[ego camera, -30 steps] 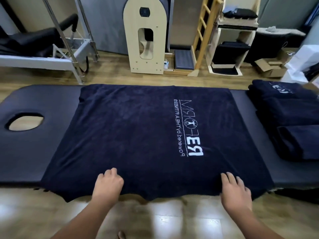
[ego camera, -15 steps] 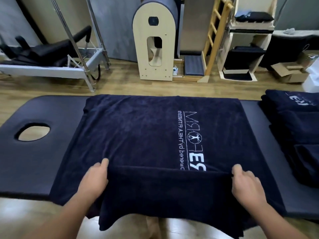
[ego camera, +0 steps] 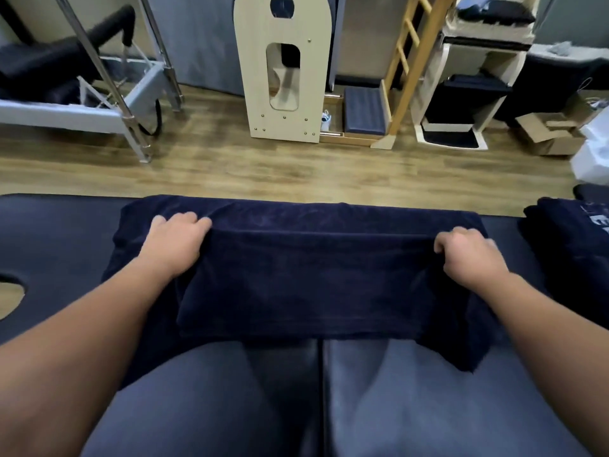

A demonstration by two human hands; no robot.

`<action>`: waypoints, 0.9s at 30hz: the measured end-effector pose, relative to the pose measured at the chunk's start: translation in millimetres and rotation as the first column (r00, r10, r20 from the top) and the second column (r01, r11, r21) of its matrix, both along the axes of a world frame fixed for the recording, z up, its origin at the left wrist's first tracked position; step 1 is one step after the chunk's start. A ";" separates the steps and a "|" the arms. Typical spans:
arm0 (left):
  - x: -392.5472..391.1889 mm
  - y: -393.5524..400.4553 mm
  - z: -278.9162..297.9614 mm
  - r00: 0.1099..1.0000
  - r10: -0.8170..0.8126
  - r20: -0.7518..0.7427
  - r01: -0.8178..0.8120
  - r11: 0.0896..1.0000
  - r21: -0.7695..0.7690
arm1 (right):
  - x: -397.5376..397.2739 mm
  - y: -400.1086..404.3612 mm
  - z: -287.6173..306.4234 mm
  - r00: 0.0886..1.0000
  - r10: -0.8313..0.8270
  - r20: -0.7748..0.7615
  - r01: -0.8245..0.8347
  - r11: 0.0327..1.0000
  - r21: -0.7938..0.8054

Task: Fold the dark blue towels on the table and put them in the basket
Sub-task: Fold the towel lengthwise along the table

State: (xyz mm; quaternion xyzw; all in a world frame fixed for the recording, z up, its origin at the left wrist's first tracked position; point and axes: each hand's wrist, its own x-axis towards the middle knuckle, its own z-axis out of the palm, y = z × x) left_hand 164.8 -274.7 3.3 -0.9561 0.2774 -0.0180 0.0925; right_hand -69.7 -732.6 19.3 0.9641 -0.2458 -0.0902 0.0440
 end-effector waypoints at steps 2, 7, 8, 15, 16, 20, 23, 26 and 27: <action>15.6 -14.9 -4.3 0.994 0.072 0.083 -0.067 0.996 -0.064 | 25.3 4.7 -9.0 0.997 -0.071 0.026 0.073 0.993 -0.093; -10.5 -38.5 -33.5 0.958 -0.281 0.047 0.285 0.942 -0.177 | 31.2 52.6 -41.0 0.971 -0.034 -0.235 0.037 0.999 0.006; -25.2 -39.7 -39.3 0.913 -0.407 0.012 0.403 0.900 -0.165 | 20.8 64.1 -48.2 0.966 0.049 -0.252 -0.042 0.999 0.033; -104.0 -36.7 -60.8 0.918 -0.239 -0.316 0.306 0.934 0.184 | -42.0 89.8 -76.7 0.958 0.153 -0.241 -0.125 0.984 0.126; -106.8 -39.1 -59.6 0.932 -0.196 -0.305 0.264 0.943 0.201 | -43.2 87.9 -76.2 0.961 0.137 -0.242 -0.109 0.986 0.124; -115.3 -46.2 -59.9 0.956 -0.059 -0.288 0.130 0.964 0.233 | -37.7 86.9 -74.6 0.964 0.171 -0.203 -0.166 0.985 0.045; -132.7 -42.3 -62.0 0.954 0.007 -0.301 0.061 0.975 0.213 | -42.6 91.3 -73.0 0.967 0.176 -0.183 -0.169 0.984 0.052; -159.3 -33.9 -61.6 0.950 0.018 -0.310 0.048 0.978 0.204 | -63.1 97.4 -71.0 0.967 0.150 -0.204 -0.126 0.984 0.124; -167.0 -31.7 -61.2 0.949 0.025 -0.316 0.041 0.979 0.202 | -72.9 100.0 -72.1 0.969 0.144 -0.199 -0.115 0.982 0.151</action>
